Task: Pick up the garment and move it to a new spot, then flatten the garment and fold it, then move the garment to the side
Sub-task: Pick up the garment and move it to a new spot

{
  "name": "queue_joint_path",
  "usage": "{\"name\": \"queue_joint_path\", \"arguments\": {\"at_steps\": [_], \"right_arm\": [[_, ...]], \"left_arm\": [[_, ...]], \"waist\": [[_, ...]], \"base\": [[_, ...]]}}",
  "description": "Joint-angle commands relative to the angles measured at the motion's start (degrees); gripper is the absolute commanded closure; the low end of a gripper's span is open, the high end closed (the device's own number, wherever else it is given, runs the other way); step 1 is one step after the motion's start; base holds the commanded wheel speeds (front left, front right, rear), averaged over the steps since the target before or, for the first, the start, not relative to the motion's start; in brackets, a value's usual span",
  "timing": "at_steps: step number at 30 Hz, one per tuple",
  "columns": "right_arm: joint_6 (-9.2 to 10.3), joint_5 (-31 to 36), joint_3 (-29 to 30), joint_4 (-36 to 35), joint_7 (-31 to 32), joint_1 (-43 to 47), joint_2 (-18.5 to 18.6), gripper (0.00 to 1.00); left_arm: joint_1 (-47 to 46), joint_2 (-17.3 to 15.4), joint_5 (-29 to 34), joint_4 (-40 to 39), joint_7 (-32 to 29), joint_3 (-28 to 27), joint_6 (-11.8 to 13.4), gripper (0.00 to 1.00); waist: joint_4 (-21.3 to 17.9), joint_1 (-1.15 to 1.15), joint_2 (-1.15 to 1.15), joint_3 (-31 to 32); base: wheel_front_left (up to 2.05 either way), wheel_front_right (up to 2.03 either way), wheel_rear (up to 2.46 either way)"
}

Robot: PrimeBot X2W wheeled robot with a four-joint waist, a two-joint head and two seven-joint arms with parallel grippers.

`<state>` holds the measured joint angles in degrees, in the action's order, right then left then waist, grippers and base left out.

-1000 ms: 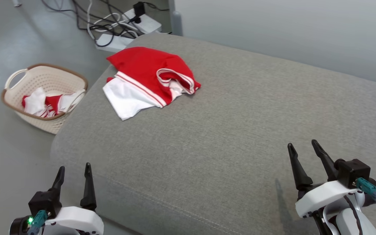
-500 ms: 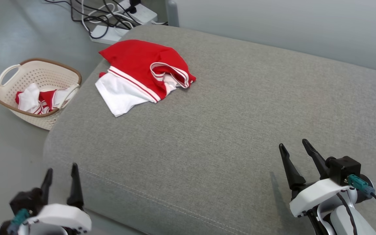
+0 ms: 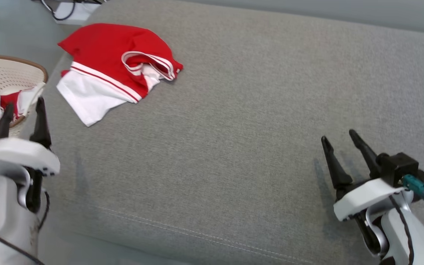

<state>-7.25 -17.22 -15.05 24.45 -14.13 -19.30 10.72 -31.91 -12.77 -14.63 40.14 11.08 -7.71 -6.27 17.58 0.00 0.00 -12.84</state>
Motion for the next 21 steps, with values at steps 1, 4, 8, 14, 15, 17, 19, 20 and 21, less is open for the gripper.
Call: {"name": "queue_joint_path", "arguments": {"at_steps": [1,4,8,14,15,17,19,20,21], "right_arm": [[-0.24,0.5,-0.8,-2.1,-0.1,-1.7,0.3,0.00],[-0.24,1.0,-1.1,-3.6,0.5,-3.2,0.6,0.00],[-0.24,1.5,-1.3,-5.3,1.1,-5.0,0.8,0.00],[-0.24,1.8,-1.5,-6.9,1.4,-6.2,0.2,0.00],[-0.24,1.8,-1.4,-6.9,1.4,-6.2,0.2,0.00],[-0.24,1.9,-1.2,-6.9,1.3,-6.1,0.2,0.00],[-0.24,1.9,-0.9,-6.9,1.3,-6.0,0.1,0.00],[-0.24,1.8,-0.8,-6.9,1.2,-6.0,0.1,0.00],[-0.24,1.7,-0.7,-6.9,1.2,-6.1,0.1,0.00]], "left_arm": [[-3.2,-3.2,-0.6,-0.3,0.0,-1.1,-0.5,0.00],[-7.8,-4.8,-1.5,3.3,-0.7,-0.5,-0.8,0.00],[-13.1,-5.6,-5.2,7.7,-1.0,-1.5,-1.1,0.00],[-18.6,-8.2,-7.2,11.5,-1.0,0.1,-1.2,0.00],[-19.4,-8.6,-7.3,12.0,-0.9,0.6,-1.2,0.00],[-20.5,-9.1,-8.1,13.1,-1.3,1.6,-1.2,0.00],[-21.3,-10.0,-8.3,14.4,-1.5,2.4,-1.2,0.00],[-21.6,-10.5,-8.1,15.3,-1.6,2.7,-1.2,0.00],[-21.9,-10.9,-8.0,16.2,-1.7,2.8,-1.1,0.00]], "waist": [[-2.2,0.00,0.00,-2.5],[-4.0,0.00,0.00,-4.9],[-6.8,0.00,0.00,-7.8],[-11.3,0.00,0.00,-10.7],[-12.0,0.00,0.00,-11.1],[-13.3,0.00,0.00,-11.6],[-14.5,0.00,0.00,-12.1],[-15.1,0.00,0.00,-12.3],[-15.7,0.00,0.00,-12.6]], "base": [[0.00,0.00,0.00],[0.00,0.00,0.00],[0.00,0.00,0.00],[0.00,0.00,0.00],[0.00,0.00,0.00],[0.00,0.00,0.00],[0.00,0.00,0.00],[0.00,0.00,0.00],[0.00,0.00,0.00]]}}
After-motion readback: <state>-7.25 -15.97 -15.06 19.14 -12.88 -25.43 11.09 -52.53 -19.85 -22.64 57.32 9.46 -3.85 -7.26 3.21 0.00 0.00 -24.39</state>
